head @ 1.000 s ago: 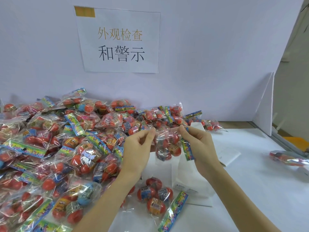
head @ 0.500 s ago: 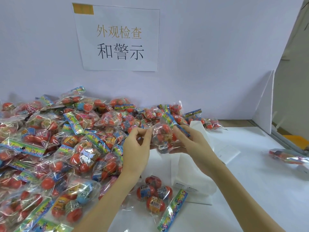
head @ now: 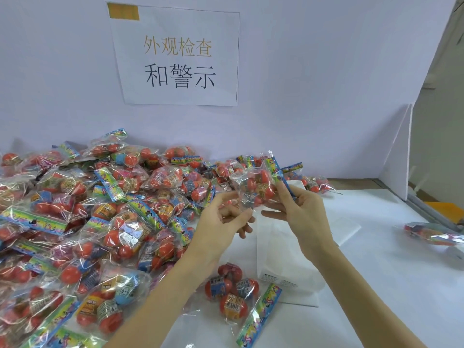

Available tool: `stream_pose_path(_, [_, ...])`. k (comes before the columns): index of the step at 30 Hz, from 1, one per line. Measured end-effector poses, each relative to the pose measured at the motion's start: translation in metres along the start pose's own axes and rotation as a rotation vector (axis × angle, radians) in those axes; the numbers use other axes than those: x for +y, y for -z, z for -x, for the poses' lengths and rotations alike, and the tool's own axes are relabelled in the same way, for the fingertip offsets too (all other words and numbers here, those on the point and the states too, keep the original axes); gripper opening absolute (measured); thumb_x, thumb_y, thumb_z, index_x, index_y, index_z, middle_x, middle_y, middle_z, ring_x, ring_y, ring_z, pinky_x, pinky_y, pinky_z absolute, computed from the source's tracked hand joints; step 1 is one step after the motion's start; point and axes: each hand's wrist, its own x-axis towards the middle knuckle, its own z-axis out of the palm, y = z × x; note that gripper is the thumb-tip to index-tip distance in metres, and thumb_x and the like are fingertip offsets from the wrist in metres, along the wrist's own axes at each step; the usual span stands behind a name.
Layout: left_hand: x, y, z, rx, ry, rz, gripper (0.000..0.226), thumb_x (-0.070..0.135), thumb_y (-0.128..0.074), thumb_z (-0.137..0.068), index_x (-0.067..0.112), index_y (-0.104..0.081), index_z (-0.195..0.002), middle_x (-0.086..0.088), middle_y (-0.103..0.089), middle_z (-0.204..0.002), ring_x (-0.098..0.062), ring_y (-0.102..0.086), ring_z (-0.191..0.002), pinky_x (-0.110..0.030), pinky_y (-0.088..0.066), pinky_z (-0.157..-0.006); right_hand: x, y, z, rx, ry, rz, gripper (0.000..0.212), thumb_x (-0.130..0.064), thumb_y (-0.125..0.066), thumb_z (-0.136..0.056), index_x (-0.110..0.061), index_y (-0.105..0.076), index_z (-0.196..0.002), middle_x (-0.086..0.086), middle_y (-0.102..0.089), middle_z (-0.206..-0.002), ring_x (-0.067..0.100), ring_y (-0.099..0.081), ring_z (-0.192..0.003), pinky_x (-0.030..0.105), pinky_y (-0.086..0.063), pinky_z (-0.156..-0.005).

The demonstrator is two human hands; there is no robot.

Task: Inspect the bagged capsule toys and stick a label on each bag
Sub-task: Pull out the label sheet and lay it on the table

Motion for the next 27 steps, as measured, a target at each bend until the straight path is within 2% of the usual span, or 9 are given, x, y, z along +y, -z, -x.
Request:
stream_pose_path(5, [0.006, 0.004, -0.001, -0.108, 0.028, 0.080, 0.040, 0.000, -0.071, -0.092, 0.014, -0.056, -0.126, -0.007, -0.072, -0.071, -0.024, -0.071, -0.068, -0.027, -0.055, -0.060, -0.003, 0.007, -0.004, -0.009, -0.039, -0.122, 0.028, -0.022, -0.055, -0.108, -0.007, -0.078, -0.104, 0.013, -0.080, -0.097, 0.026, -0.079, -0.088, 0.030, -0.064, -0.074])
stream_pose_path(8, [0.007, -0.001, 0.002, -0.081, -0.048, -0.143, 0.052, 0.023, -0.078, -0.089, 0.022, -0.050, -0.133, -0.005, -0.077, -0.090, -0.023, -0.074, -0.074, -0.026, -0.058, -0.062, -0.001, 0.010, -0.006, 0.020, 0.005, -0.008, 0.024, -0.020, -0.056, -0.108, -0.008, -0.077, -0.103, 0.014, -0.079, -0.088, 0.026, -0.079, -0.078, 0.030, -0.064, -0.069])
stream_pose_path(10, [0.009, -0.004, 0.004, -0.008, -0.040, -0.136, 0.063, 0.045, -0.078, -0.080, 0.029, -0.050, -0.134, -0.003, -0.074, -0.104, -0.021, -0.075, -0.087, -0.020, -0.058, -0.066, -0.002, 0.012, -0.007, 0.015, 0.063, 0.106, 0.020, -0.017, -0.057, -0.107, -0.012, -0.076, -0.102, 0.010, -0.079, -0.084, 0.025, -0.077, -0.071, 0.034, -0.064, -0.066])
stream_pose_path(12, [0.012, -0.003, 0.005, 0.025, -0.041, -0.127, 0.059, 0.060, -0.069, -0.081, 0.035, -0.055, -0.132, 0.000, -0.072, -0.112, -0.018, -0.074, -0.095, -0.014, -0.055, -0.072, -0.003, 0.016, -0.010, -0.048, 0.143, 0.257, 0.016, -0.016, -0.060, -0.105, -0.020, -0.075, -0.100, -0.001, -0.075, -0.074, 0.021, -0.072, -0.059, 0.031, -0.061, -0.061])
stream_pose_path(14, [0.014, 0.000, 0.006, 0.020, -0.059, -0.146, 0.041, 0.060, -0.061, -0.090, 0.033, -0.069, -0.120, 0.005, -0.076, -0.108, -0.012, -0.073, -0.095, -0.013, -0.054, -0.075, -0.003, 0.018, -0.010, -0.157, 0.175, 0.373, 0.011, -0.019, -0.063, -0.103, -0.025, -0.071, -0.107, -0.008, -0.074, -0.071, 0.019, -0.065, -0.054, 0.027, -0.055, -0.055])
stream_pose_path(17, [0.015, 0.000, 0.007, 0.059, -0.088, -0.123, 0.030, 0.040, -0.062, -0.101, 0.015, -0.078, -0.097, -0.003, -0.079, -0.090, -0.015, -0.074, -0.082, -0.022, -0.058, -0.073, -0.002, 0.016, -0.008, -0.194, 0.137, 0.343, 0.009, -0.027, -0.067, -0.101, -0.024, -0.073, -0.107, 0.001, -0.078, -0.075, 0.015, -0.064, -0.058, 0.022, -0.051, -0.058])
stream_pose_path(21, [0.020, 0.000, 0.007, 0.106, -0.049, -0.034, 0.021, 0.029, -0.067, -0.100, 0.017, -0.083, -0.092, -0.007, -0.080, -0.090, -0.024, -0.077, -0.082, -0.020, -0.058, -0.066, 0.001, 0.011, -0.005, -0.138, -0.007, 0.243, 0.041, -0.044, -0.064, -0.100, -0.008, -0.082, -0.091, 0.009, -0.080, -0.086, 0.024, -0.072, -0.077, 0.047, -0.061, -0.084])
stream_pose_path(24, [0.022, 0.003, 0.005, 0.112, 0.000, -0.008, 0.021, 0.032, -0.070, -0.098, 0.020, -0.085, -0.089, -0.004, -0.079, -0.084, -0.016, -0.073, -0.075, -0.015, -0.054, -0.066, 0.000, 0.010, -0.006, -0.106, 0.012, 0.264, 0.046, -0.048, -0.060, -0.101, -0.012, -0.082, -0.084, 0.010, -0.079, -0.082, 0.021, -0.069, -0.071, 0.042, -0.059, -0.079])
stream_pose_path(27, [0.022, 0.005, 0.006, 0.106, -0.007, -0.019, 0.032, 0.034, -0.070, -0.098, 0.014, -0.080, -0.075, -0.007, -0.059, -0.061, -0.016, -0.047, -0.054, -0.015, -0.048, -0.070, -0.003, 0.007, -0.004, -0.144, -0.049, 0.165, 0.052, -0.049, -0.053, -0.103, -0.009, -0.082, -0.088, 0.009, -0.079, -0.083, 0.020, -0.071, -0.072, 0.028, -0.057, -0.069])
